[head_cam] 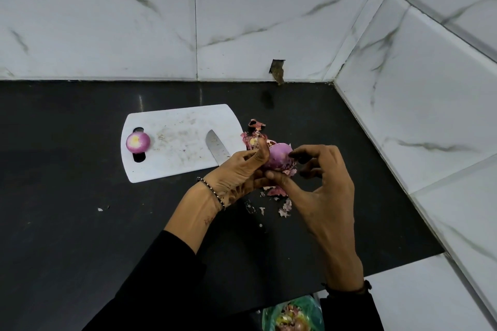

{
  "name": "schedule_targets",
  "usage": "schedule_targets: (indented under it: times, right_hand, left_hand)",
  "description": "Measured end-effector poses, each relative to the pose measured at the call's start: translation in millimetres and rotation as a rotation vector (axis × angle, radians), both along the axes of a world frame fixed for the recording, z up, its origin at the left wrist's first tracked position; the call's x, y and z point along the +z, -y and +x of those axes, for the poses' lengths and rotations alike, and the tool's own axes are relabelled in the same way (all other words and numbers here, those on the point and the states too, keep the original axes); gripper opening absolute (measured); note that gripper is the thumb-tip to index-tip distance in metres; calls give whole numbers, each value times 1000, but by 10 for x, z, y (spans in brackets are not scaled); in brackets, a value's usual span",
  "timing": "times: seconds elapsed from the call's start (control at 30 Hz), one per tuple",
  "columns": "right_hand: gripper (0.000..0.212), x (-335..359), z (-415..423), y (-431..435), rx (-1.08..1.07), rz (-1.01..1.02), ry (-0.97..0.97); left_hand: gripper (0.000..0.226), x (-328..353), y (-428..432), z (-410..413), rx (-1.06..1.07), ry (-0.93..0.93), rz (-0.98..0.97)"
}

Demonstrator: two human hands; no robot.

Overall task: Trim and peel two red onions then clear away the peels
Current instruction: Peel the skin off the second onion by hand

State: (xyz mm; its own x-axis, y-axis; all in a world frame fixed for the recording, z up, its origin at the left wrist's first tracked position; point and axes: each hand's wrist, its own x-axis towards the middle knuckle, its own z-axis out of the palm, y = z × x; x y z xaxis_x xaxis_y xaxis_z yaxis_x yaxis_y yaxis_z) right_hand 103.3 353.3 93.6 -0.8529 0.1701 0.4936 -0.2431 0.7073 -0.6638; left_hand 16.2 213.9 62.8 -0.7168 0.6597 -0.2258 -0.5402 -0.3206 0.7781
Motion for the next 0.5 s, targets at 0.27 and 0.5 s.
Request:
schedule_targets:
  times: [0.27, 0.5]
  right_hand:
    - [35, -24, 20, 28, -4, 22, 56]
    - [36, 8, 49, 75, -48, -105, 88]
  left_hand:
    - [86, -19, 17, 2, -24, -40, -25]
    - [83, -35, 2, 1, -6, -43, -28]
